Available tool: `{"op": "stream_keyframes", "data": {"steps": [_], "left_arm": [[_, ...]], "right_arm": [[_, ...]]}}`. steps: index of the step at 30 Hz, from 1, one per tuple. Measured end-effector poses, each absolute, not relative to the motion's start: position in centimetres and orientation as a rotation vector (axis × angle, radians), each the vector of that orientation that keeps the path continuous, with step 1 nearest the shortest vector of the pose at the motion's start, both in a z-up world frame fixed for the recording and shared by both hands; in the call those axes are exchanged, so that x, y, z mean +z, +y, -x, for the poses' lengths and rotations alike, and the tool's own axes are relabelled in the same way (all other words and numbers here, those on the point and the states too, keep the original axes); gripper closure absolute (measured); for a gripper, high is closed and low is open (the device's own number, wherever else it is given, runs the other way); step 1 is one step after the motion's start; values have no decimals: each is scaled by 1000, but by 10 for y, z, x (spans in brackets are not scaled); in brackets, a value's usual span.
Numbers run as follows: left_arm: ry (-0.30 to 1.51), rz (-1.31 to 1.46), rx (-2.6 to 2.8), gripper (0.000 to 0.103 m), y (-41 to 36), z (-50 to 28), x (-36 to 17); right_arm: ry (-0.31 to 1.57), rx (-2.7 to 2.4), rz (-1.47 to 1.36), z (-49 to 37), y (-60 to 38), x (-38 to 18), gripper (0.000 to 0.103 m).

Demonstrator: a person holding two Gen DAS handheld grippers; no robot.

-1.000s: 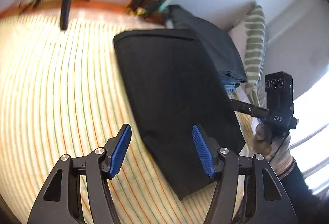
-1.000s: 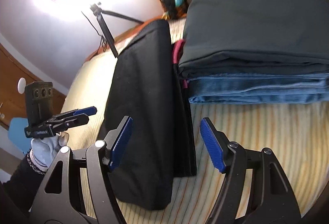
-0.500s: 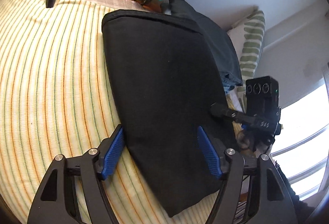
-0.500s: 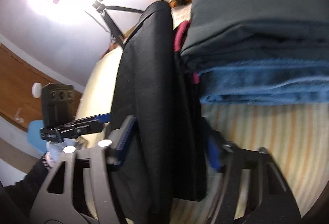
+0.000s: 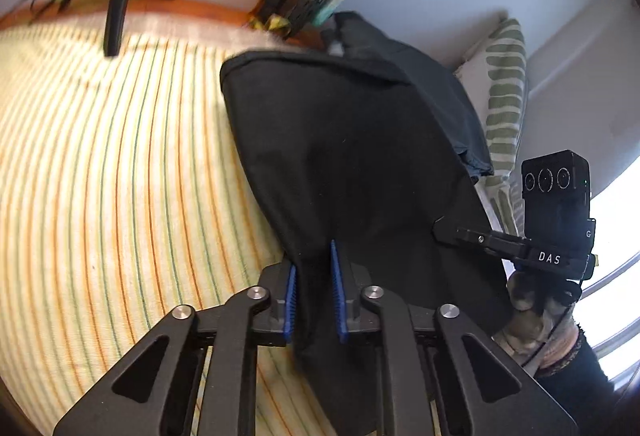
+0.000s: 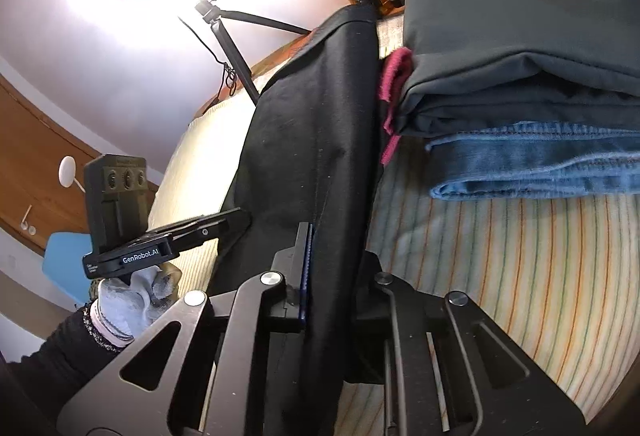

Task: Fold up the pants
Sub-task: 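Carry the folded trousers with both grippers onto the stack of folded clothes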

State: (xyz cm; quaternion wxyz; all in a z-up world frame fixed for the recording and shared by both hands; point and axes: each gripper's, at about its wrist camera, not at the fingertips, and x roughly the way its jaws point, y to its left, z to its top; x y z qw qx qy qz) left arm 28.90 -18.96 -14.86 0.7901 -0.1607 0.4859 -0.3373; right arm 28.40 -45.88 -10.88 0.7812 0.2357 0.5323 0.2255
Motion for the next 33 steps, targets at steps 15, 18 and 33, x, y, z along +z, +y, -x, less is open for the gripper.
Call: {"op": "stream_keyframes", "data": {"steps": [15,18,33], "left_arm": [[903,305,-748,93,-178,-267,-98],[866,307,-757,93,-179,-266,-84],[742,236,-860,93,-255,-303,-35]], "right_arm": [[1039,498,-355,-254,-431,-43,90],[998,499,-325,-252,-429,-26,90],[872,398,-236,-264,-486,38,90]]}}
